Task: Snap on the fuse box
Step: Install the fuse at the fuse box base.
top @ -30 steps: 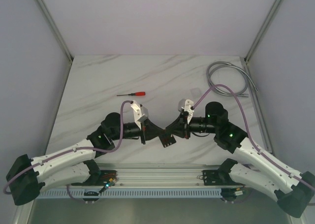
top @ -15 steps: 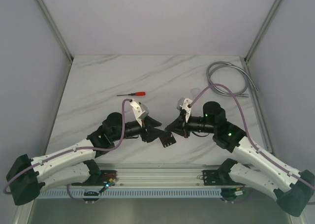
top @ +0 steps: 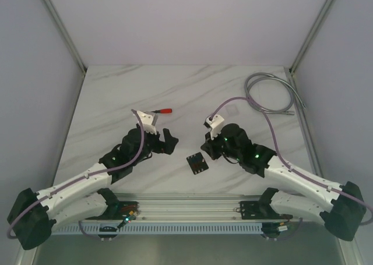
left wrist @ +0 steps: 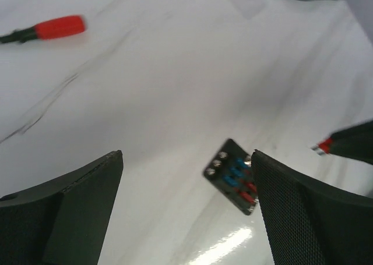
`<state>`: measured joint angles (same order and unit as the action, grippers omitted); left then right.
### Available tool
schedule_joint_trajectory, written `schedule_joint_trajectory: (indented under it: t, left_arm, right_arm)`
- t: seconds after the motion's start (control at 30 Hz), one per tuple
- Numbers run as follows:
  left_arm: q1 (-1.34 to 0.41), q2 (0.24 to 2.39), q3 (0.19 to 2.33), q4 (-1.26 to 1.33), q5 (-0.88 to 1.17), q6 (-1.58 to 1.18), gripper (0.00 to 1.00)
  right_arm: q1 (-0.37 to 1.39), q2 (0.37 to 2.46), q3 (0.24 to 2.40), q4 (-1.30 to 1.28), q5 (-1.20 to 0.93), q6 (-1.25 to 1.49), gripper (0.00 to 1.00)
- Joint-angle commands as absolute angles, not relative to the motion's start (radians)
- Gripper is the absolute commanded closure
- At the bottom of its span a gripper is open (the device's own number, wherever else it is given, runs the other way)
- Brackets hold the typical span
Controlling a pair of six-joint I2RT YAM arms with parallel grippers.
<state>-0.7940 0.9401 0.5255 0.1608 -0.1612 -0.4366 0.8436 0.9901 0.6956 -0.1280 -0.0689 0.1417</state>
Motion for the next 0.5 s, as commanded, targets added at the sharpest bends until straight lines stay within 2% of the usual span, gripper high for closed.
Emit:
schedule_joint_trajectory:
  t: [0.0,0.47]
  left_arm:
    - [-0.737,0.923,0.485,0.075,-0.279,-0.520,0.00]
    - [-0.658,0.973,0.425,0.074,-0.251,-0.666,0.00]
  right_arm:
    - [0.904,1.029,0.664,-0.095,0.141,0.212,1.00]
    - [1.087,1.189,0.597,0.026,0.363,0.375,1.00]
